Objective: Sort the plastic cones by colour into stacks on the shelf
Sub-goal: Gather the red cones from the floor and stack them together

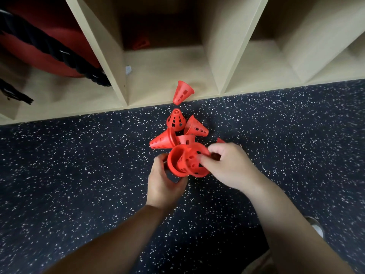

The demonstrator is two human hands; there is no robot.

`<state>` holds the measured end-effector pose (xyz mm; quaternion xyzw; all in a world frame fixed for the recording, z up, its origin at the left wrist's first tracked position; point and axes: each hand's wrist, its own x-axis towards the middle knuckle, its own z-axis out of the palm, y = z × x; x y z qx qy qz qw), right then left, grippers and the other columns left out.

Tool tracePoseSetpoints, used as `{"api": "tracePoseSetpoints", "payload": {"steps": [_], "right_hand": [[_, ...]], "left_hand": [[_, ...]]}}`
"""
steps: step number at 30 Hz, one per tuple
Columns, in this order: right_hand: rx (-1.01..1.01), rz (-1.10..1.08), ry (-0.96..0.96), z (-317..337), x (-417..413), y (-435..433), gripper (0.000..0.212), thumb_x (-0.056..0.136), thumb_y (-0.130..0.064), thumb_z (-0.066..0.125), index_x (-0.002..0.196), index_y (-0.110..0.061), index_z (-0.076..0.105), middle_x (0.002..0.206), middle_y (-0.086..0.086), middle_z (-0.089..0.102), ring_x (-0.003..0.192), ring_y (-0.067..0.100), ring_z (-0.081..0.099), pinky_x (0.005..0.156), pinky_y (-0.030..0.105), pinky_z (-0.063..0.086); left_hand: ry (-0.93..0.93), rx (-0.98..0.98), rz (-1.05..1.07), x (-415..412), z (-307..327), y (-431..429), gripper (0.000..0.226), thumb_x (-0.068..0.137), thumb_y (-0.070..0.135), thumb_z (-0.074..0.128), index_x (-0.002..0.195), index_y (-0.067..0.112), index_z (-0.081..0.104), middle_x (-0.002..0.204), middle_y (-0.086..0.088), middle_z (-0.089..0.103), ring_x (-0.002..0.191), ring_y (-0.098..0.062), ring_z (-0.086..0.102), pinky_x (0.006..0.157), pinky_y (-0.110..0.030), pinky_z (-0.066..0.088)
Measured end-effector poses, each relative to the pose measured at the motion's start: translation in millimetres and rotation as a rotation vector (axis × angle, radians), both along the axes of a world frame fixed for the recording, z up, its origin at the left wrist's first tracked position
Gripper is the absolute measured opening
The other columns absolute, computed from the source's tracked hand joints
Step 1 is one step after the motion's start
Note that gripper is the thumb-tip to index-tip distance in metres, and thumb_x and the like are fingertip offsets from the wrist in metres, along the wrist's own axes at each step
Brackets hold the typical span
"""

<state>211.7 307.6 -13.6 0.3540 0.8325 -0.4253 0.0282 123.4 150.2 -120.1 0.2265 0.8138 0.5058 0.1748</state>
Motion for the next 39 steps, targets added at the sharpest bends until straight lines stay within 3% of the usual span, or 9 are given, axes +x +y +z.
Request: {"api": "tracePoseSetpoints", "payload": {"steps": [5,9,13,18,24,27,31,35,39], "right_hand": [[0.176,-0.425,0.255,-10.2,2.2,17.4,0.017,0.089,-0.031,0.065,0.104,-0.029,0.071,0.086,-0.010,0.068,0.068,0.003,0.058,0.069,0.022,0.046],[0.250,-0.398,-0.090,-61.2,7.5,45.6,0.039,0.093,-0.035,0.064,0.130,-0.021,0.063,0.122,0.001,0.060,0.108,0.020,0.061,0.084,0.023,0.041],[0.176,-0.365,-0.051,-93.1,5.1,47.6,0.008,0.093,-0.025,0.065,0.088,-0.021,0.071,0.087,-0.002,0.069,0.081,0.021,0.064,0.065,0.017,0.042],[0.312,-0.471,0.364,-60.6,-1.6,32.9,0.011,0.092,-0.021,0.067,0.098,-0.013,0.072,0.090,-0.005,0.069,0.080,0.012,0.062,0.073,0.016,0.044],[0.237,-0.153,0.668,-16.5,-28.5,-13.4,0.003,0.087,-0.010,0.073,0.088,-0.008,0.071,0.084,-0.004,0.064,0.067,0.013,0.058,0.063,0.021,0.045],[0.214,0.041,0.662,-20.4,-31.3,-21.8,0.017,0.085,-0.019,0.074,0.100,-0.010,0.075,0.099,-0.006,0.066,0.074,0.008,0.061,0.070,0.019,0.048],[0.279,-0.155,0.624,-43.1,-36.3,-3.1,0.018,0.088,-0.017,0.069,0.105,-0.015,0.074,0.103,-0.008,0.063,0.059,0.011,0.055,0.062,0.022,0.047],[0.323,-0.052,0.340,-85.4,-58.8,20.8,0.034,0.086,-0.015,0.071,0.120,-0.020,0.071,0.117,-0.011,0.064,0.078,-0.008,0.054,0.085,0.026,0.052],[0.304,0.100,0.166,-109.3,-70.8,22.9,0.034,0.088,-0.021,0.069,0.122,-0.023,0.069,0.120,-0.010,0.063,0.106,0.013,0.063,0.093,0.032,0.050]], "left_hand": [[0.009,-0.007,-0.005,-5.9,0.6,4.4,0.064,0.068,0.018,0.089,0.109,0.044,0.047,0.106,0.015,0.065,0.093,0.001,0.064,0.081,-0.019,0.052],[-0.010,-0.029,0.004,-11.5,-4.0,7.2,0.063,0.068,0.020,0.089,0.106,0.047,0.046,0.108,0.016,0.065,0.094,0.003,0.064,0.082,-0.023,0.055],[-0.018,-0.036,0.025,-12.0,-9.8,7.8,0.064,0.068,0.022,0.090,0.104,0.050,0.046,0.106,0.016,0.065,0.093,0.003,0.064,0.082,-0.023,0.055],[-0.039,-0.029,0.055,-15.5,-13.4,8.6,0.063,0.069,0.023,0.088,0.105,0.051,0.046,0.106,0.015,0.067,0.096,0.000,0.066,0.083,-0.024,0.054],[-0.086,0.053,0.109,-16.3,-8.9,12.9,0.062,0.069,0.012,0.089,0.109,0.040,0.051,0.107,0.012,0.070,0.094,0.001,0.069,0.082,-0.019,0.055],[-0.059,0.076,0.109,-20.3,-5.8,12.5,0.062,0.068,0.014,0.089,0.111,0.039,0.051,0.105,0.011,0.070,0.092,-0.002,0.070,0.082,-0.023,0.056],[-0.028,0.052,0.126,-30.8,-2.1,8.5,0.066,0.068,0.011,0.091,0.110,0.037,0.047,0.104,0.020,0.063,0.093,0.012,0.063,0.078,-0.004,0.046],[-0.029,0.009,0.139,-39.3,-6.4,-1.2,0.068,0.067,0.019,0.091,0.118,0.029,0.047,0.107,0.019,0.063,0.097,0.010,0.063,0.082,-0.009,0.050],[-0.055,0.014,0.163,-41.5,-5.8,-10.7,0.066,0.067,0.020,0.092,0.117,0.028,0.049,0.106,0.016,0.065,0.094,0.006,0.065,0.081,-0.011,0.051]]}}
